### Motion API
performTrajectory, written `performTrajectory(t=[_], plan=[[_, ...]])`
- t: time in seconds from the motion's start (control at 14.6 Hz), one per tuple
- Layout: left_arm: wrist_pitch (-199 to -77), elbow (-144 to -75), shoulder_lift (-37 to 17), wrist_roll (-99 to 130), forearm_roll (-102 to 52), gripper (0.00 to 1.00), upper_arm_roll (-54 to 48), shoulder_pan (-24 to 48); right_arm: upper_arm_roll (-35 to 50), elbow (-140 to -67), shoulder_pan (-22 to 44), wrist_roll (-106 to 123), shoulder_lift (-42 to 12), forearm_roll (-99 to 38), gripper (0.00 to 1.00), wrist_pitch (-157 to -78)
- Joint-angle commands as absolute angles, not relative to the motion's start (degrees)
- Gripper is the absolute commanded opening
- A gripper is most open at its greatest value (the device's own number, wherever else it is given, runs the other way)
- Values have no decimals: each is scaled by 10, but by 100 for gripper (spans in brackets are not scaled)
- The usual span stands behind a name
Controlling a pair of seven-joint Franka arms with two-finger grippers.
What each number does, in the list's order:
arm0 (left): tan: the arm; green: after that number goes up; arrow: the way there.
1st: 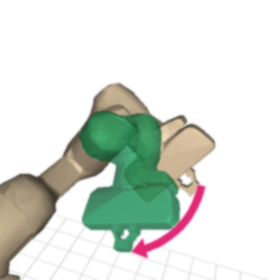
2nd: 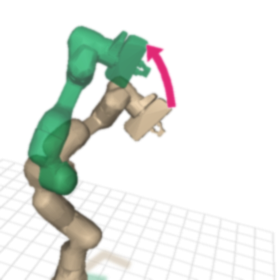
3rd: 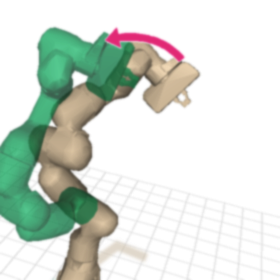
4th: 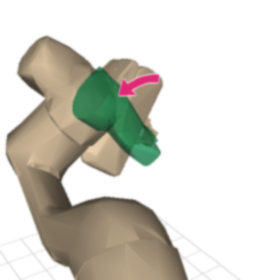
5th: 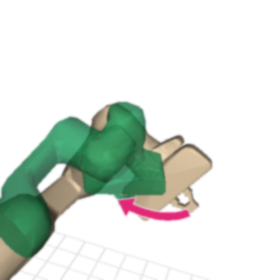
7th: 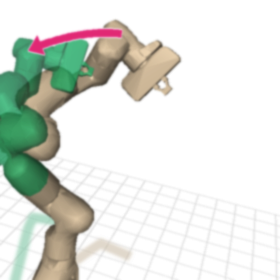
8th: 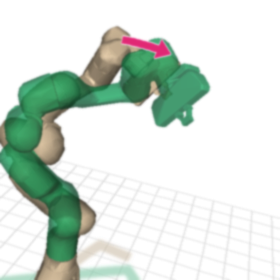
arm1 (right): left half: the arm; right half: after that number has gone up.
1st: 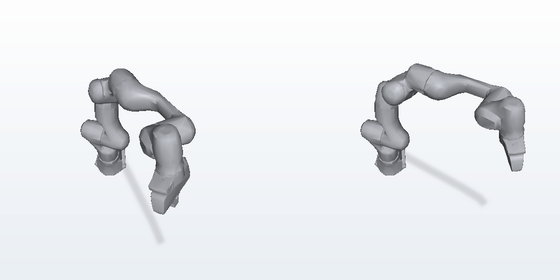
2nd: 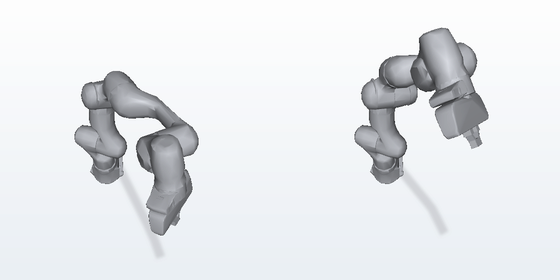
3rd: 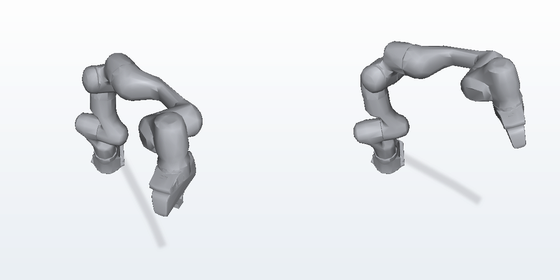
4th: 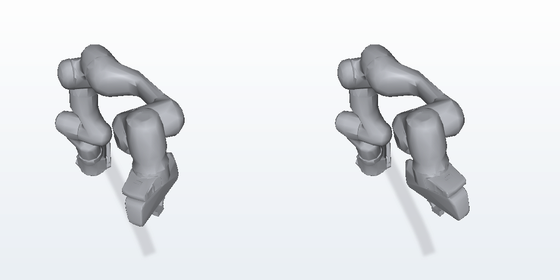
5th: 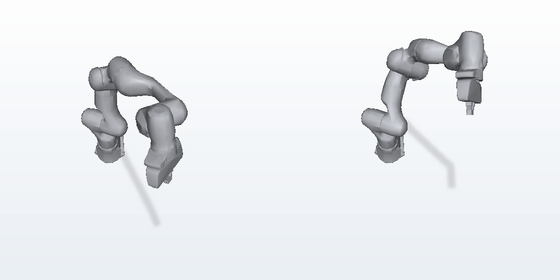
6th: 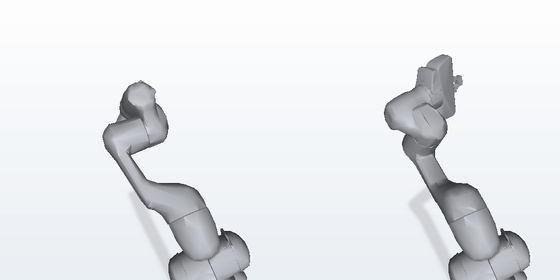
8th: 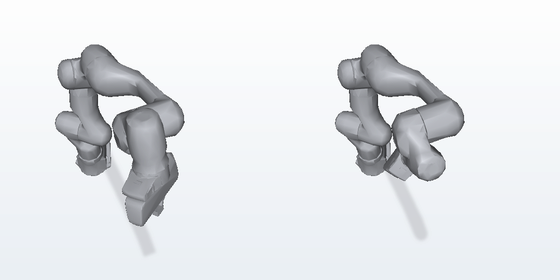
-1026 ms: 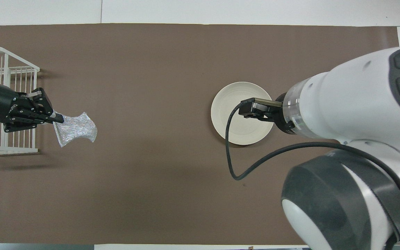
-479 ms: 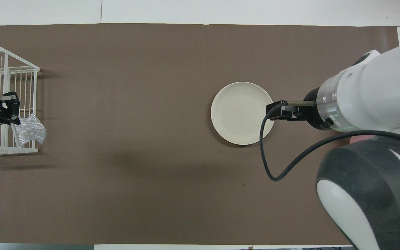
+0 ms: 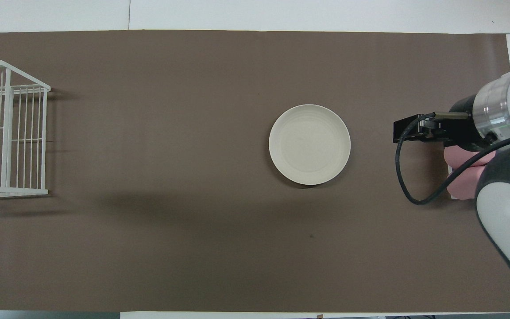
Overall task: Wipe plate with sponge
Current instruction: 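Carry the sponge toward the basket while the right gripper returns to rest, then place the sponge into the wire basket and open the left gripper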
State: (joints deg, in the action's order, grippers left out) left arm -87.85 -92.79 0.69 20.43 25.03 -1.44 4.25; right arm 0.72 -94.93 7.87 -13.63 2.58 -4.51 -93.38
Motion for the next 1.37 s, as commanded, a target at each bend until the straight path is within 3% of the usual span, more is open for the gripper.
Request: performTrajectory(t=[0.0,0.27,0.55,0.75,1.03,1.3], plan=[[-891,-917,-4,120,325,0,-10,50,-17,-955,76,-84,42,7,100,-898],[-961,-988,-15,106,430,0,-10,60,-73,-954,77,-12,46,27,100,-879],[-1002,-995,-87,83,539,0,-10,71,-119,-954,77,36,46,26,100,-874],[-1024,-1046,-95,88,579,0,-9,83,-121,-955,76,37,53,26,100,-870],[-1017,-1049,-139,245,595,0,-8,102,-117,-951,73,41,53,23,100,-882],[-978,-1038,-142,328,594,0,-10,104,-117,-944,77,47,53,20,100,-880]])
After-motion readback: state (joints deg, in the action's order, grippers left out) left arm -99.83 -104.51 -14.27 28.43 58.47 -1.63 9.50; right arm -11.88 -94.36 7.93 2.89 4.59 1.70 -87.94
